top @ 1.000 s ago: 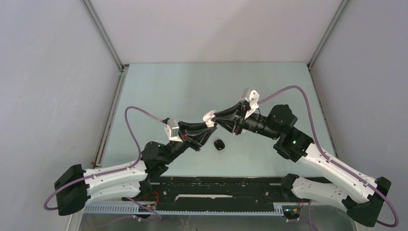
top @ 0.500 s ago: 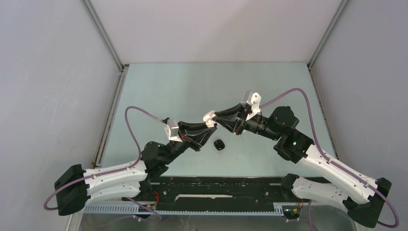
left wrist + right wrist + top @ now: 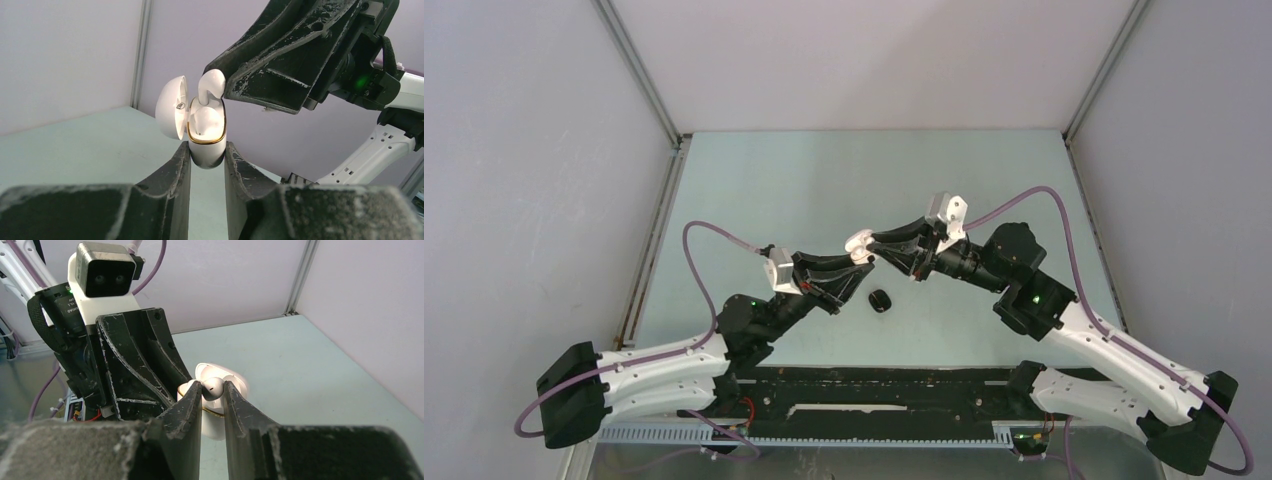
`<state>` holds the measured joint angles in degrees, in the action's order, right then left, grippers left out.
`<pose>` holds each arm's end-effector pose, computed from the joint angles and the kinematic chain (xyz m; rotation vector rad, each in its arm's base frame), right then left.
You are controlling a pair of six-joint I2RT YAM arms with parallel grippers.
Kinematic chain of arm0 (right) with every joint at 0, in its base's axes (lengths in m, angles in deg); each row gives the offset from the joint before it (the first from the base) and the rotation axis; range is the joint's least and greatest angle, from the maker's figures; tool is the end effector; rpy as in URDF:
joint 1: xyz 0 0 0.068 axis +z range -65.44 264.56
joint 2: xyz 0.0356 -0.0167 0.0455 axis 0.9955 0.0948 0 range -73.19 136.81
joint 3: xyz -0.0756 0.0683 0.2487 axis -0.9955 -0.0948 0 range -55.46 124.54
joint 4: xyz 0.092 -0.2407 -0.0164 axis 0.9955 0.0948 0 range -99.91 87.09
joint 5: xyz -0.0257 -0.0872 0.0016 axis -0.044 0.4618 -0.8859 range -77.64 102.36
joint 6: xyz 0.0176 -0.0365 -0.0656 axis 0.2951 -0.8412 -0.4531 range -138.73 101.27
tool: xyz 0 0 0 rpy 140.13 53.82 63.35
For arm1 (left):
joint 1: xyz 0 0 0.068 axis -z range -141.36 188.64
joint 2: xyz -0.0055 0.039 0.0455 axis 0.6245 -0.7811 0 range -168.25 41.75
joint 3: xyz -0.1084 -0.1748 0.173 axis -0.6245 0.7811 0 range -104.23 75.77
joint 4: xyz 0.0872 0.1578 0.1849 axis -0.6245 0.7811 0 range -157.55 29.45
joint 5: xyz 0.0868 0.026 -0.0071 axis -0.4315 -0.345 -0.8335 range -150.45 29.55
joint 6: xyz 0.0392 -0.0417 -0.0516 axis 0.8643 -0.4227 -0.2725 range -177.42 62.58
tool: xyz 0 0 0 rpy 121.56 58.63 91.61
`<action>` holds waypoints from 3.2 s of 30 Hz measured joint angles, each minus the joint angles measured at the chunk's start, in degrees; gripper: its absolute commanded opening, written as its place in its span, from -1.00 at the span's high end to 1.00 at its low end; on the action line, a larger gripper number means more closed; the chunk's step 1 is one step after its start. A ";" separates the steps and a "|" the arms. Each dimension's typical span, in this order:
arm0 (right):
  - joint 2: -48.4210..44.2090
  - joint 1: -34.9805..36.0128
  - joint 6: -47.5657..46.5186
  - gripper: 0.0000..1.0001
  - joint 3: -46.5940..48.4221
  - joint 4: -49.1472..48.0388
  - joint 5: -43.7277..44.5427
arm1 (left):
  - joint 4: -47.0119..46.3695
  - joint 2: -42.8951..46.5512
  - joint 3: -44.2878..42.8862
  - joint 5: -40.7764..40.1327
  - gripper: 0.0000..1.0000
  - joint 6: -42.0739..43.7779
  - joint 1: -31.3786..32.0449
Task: Insert the wireless bluetooth earbuds into the charging case
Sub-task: Place the earbud in the charging case, then close the charging case.
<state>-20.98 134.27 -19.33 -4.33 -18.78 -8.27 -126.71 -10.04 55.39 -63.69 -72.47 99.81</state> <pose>0.1360 0.1962 0.3927 -0.9110 1.2116 0.9524 0.1094 -0.1911 0.3079 0.4040 1.0877 -1.1587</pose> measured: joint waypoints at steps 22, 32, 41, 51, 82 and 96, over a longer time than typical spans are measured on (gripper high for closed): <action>-1.14 -0.24 -1.66 0.20 -0.57 2.84 -1.25 | -0.20 -0.44 0.02 0.02 1.00 0.00 0.02; -1.33 -1.62 -2.45 -0.65 4.13 14.84 -2.10 | -0.11 -1.09 0.98 0.11 1.00 0.11 0.02; -0.90 -9.97 -9.77 -0.95 13.84 37.46 -15.41 | 3.32 -0.98 0.98 3.15 1.00 3.08 0.02; 3.48 -22.14 -26.27 -0.97 20.17 63.71 -29.00 | 15.10 0.04 0.83 11.98 1.00 10.82 0.35; 12.41 -18.82 -27.50 -0.98 18.67 64.32 -28.63 | 25.09 -2.23 -3.02 18.49 1.00 17.75 4.26; 13.29 -18.21 -26.86 -0.96 18.67 63.56 -27.50 | 25.75 -2.21 -3.02 18.40 1.00 18.10 4.33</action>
<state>-7.69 116.07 -46.19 14.34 44.78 -35.76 -100.96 -12.25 52.37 -45.29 -54.37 104.14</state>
